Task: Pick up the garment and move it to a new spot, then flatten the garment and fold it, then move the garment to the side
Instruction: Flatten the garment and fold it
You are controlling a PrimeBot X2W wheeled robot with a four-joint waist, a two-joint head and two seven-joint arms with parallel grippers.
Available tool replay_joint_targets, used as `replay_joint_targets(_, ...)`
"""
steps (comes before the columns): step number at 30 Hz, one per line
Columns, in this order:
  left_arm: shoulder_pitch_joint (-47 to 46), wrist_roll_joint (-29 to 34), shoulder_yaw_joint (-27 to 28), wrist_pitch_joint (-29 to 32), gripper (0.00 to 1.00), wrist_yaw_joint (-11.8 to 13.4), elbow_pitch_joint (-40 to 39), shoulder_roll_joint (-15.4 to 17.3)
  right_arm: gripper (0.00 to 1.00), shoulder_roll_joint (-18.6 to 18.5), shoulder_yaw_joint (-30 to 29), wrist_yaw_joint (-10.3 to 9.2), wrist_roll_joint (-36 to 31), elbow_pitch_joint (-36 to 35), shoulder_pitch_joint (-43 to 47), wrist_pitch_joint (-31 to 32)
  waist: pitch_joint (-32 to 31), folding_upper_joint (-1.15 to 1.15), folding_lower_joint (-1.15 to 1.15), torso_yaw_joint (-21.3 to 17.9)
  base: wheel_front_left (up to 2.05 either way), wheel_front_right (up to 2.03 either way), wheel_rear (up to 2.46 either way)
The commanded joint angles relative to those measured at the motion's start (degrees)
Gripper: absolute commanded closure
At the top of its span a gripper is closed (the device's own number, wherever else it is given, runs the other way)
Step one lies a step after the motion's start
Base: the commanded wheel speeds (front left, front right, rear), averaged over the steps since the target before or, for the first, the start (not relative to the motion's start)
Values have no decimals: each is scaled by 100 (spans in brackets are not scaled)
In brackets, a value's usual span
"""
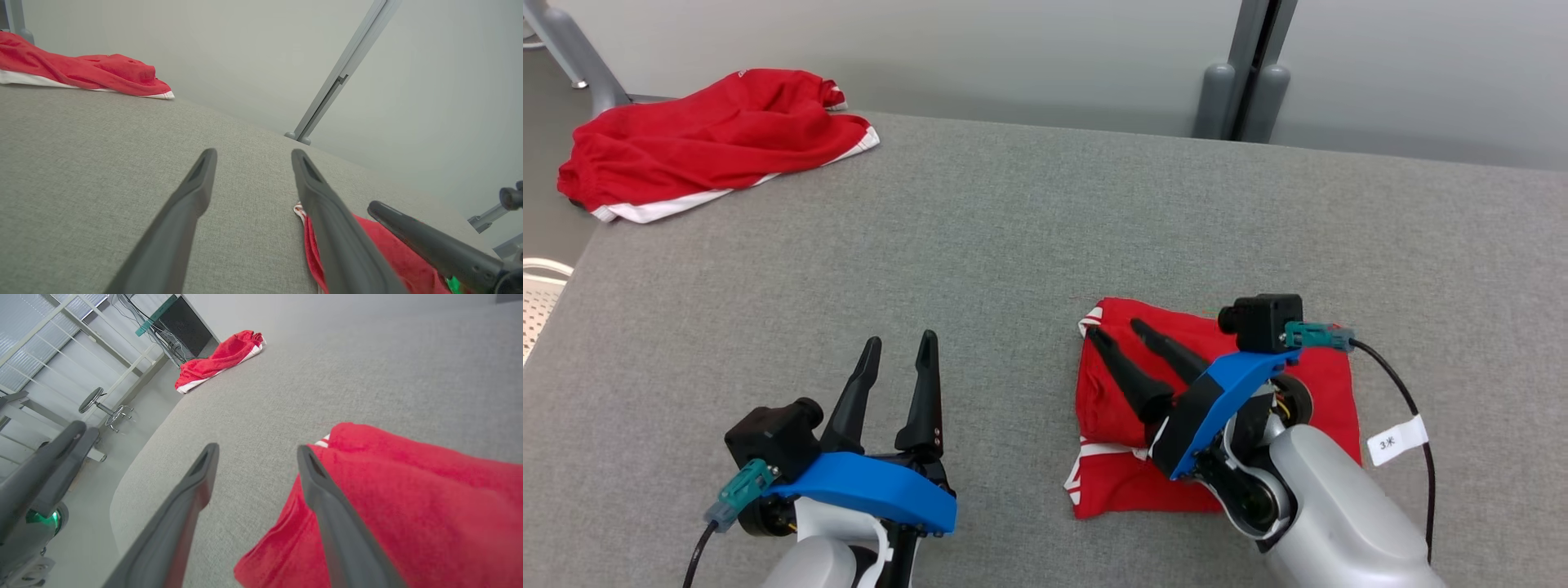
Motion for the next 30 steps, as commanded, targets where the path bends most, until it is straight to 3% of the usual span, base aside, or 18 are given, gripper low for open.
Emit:
replay_joint_targets(1,-57,-1,-8,-35,0,-17,16,-5,0,-15,-7,2,-71,17,-143,-105,-13,0,0,-32,0,0,0)
replay_joint_targets(9,-283,112,-54,-98,0,-48,112,16,0,-205,-621,1,-1086,43,-331,-926,-107,0,0,-324,0,0,0)
replay_joint_targets(21,-444,248,-65,-339,0,-72,595,-114,0,-502,-1673,1,-2083,-509,472,-1308,-368,0,0,-707,0,0,0)
replay_joint_targets(30,-258,312,28,-487,0,-76,1048,-243,0,-230,-2506,1,-2833,-1289,1542,-1377,-569,0,0,-786,0,0,0)
